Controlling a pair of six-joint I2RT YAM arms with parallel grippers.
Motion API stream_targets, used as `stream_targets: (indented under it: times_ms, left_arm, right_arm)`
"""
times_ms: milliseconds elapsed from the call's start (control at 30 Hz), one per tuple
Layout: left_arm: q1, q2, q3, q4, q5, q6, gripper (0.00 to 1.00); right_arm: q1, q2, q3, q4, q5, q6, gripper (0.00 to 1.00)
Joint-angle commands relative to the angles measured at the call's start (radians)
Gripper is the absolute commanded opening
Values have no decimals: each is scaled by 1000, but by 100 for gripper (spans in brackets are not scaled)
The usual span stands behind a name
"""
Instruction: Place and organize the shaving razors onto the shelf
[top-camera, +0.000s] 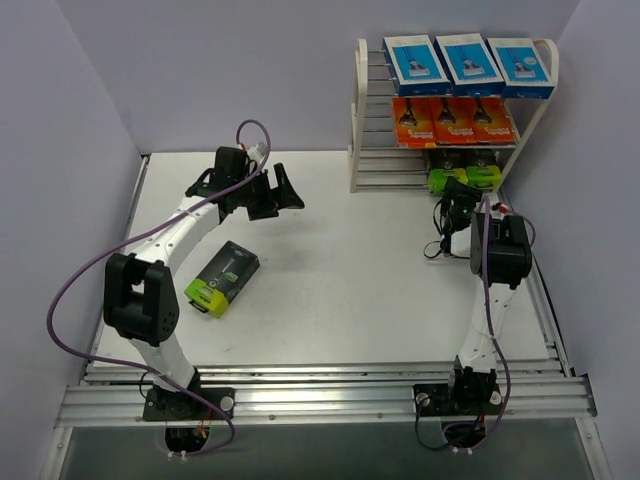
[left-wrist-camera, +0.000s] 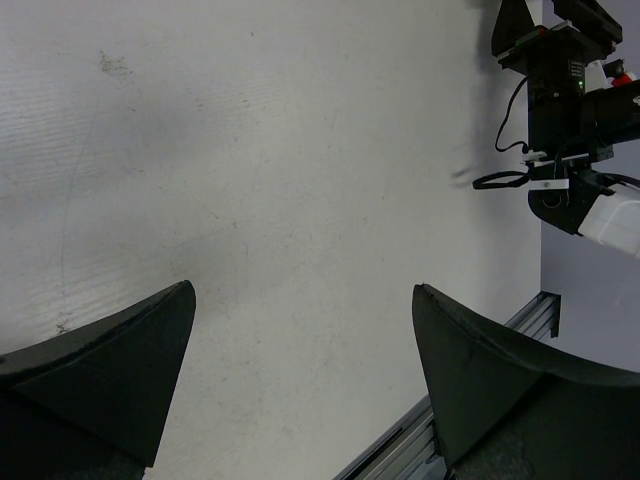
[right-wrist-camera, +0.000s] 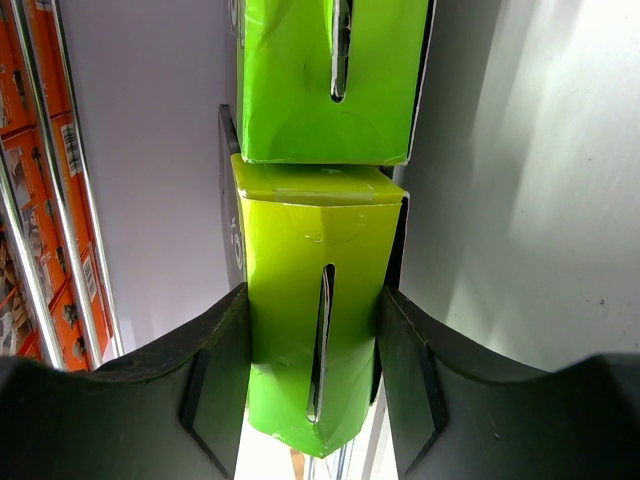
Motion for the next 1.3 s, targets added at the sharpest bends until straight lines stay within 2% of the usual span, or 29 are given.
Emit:
stream_targets:
  times_ms: [0, 33, 100, 200, 233, 333, 833, 1267]
  left_arm:
    - [-3, 6, -3, 41, 26, -4, 98]
    - [-3, 6, -2, 42, 24, -4, 98]
    - [-3, 6, -2, 41, 24, -4, 98]
    - [-3, 9, -2, 41, 24, -2, 98]
    - [-3, 9, -2, 41, 24, -4, 98]
    - [-3, 8, 1, 39, 33, -5, 98]
    - [-1, 9, 1, 42, 42, -8, 98]
    - [2, 22, 3, 45, 68, -16, 98]
  right_arm:
    - [2, -13, 56, 296, 51, 1, 1]
    - [2, -11, 58, 294, 45, -3, 6]
    - [2, -14, 61, 287, 35, -6, 8]
    - [2, -13, 67, 279, 19, -12, 25]
    - [1, -13, 69, 276, 14, -16, 35]
    - [1, -19, 73, 239, 6, -27, 47]
    - [-1, -82, 44, 138, -21, -30, 70]
    - [-30, -165, -71, 89, -67, -10, 74]
